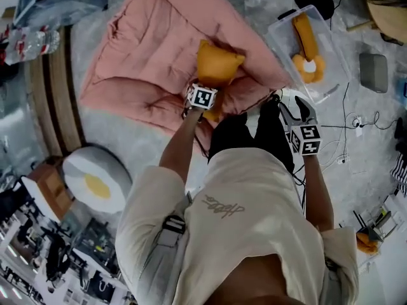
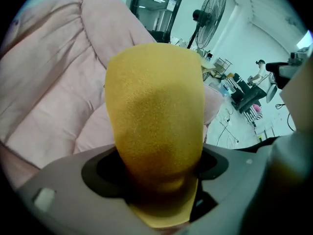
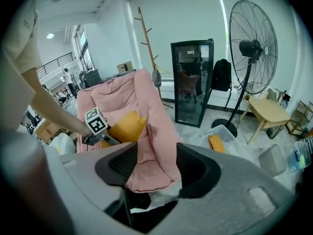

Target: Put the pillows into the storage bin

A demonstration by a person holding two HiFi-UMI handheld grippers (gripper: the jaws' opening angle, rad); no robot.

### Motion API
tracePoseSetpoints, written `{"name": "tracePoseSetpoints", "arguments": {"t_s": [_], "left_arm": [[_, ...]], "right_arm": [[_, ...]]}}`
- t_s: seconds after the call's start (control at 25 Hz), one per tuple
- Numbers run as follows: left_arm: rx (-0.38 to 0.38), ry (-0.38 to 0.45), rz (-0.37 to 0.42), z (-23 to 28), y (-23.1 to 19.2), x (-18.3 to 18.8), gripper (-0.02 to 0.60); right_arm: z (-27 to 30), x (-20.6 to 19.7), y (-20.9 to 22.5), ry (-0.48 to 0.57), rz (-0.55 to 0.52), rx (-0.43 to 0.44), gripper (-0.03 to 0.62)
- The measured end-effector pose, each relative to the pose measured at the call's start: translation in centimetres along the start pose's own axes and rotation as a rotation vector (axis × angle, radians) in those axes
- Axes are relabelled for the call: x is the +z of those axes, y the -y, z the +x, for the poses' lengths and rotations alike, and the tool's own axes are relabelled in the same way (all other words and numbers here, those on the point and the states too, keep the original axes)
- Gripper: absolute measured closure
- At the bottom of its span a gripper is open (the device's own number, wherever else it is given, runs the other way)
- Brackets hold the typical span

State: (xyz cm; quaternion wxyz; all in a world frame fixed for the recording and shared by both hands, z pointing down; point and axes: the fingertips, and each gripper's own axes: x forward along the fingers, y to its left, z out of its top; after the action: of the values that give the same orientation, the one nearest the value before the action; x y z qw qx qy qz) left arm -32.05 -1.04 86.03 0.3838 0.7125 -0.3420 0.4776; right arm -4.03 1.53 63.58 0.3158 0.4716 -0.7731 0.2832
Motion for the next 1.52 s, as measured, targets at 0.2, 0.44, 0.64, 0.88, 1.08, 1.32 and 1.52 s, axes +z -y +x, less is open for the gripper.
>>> {"name": "tracePoseSetpoints", "arguments": {"t_s": [0.2, 0.44, 0.64, 0.88, 1.08, 1.32, 1.52], "left_arm": [[0.027, 0.005, 0.03, -1.7, 0.1, 0.4, 0.166], [0.004, -0.024, 0.01, -2.7, 2.7, 0.4, 0.164], [0.047, 0.022, 0.094, -4.3, 3.6, 3.4, 0.164], [0.07, 0.042, 0.183, -4.8, 8.0, 8.4, 0.164], [0.095, 0.079, 0.279, -5.3, 12.8, 13.6, 0.163], [0.131, 0.124, 0.411, -4.8, 19.0, 20.0, 0.161], [0.162, 0.13, 0.498, -4.0, 24.2, 23.8, 0.161]], "right_arm": [[-1.3, -0.9, 0.8, 0.025, 0.019, -0.028, 0.347], [-2.7, -2.4, 4.1, 0.05, 0.072, -0.054, 0.347], [-3.9, -1.8, 6.9, 0.106, 0.117, -0.082, 0.347], [-6.4, -3.5, 12.4, 0.135, 0.172, -0.109, 0.347], [-8.9, -5.7, 18.0, 0.165, 0.255, -0.155, 0.349], [-11.8, -9.1, 24.2, 0.208, 0.377, -0.201, 0.353], [-14.3, -12.0, 28.7, 0.231, 0.437, -0.232, 0.356]]}}
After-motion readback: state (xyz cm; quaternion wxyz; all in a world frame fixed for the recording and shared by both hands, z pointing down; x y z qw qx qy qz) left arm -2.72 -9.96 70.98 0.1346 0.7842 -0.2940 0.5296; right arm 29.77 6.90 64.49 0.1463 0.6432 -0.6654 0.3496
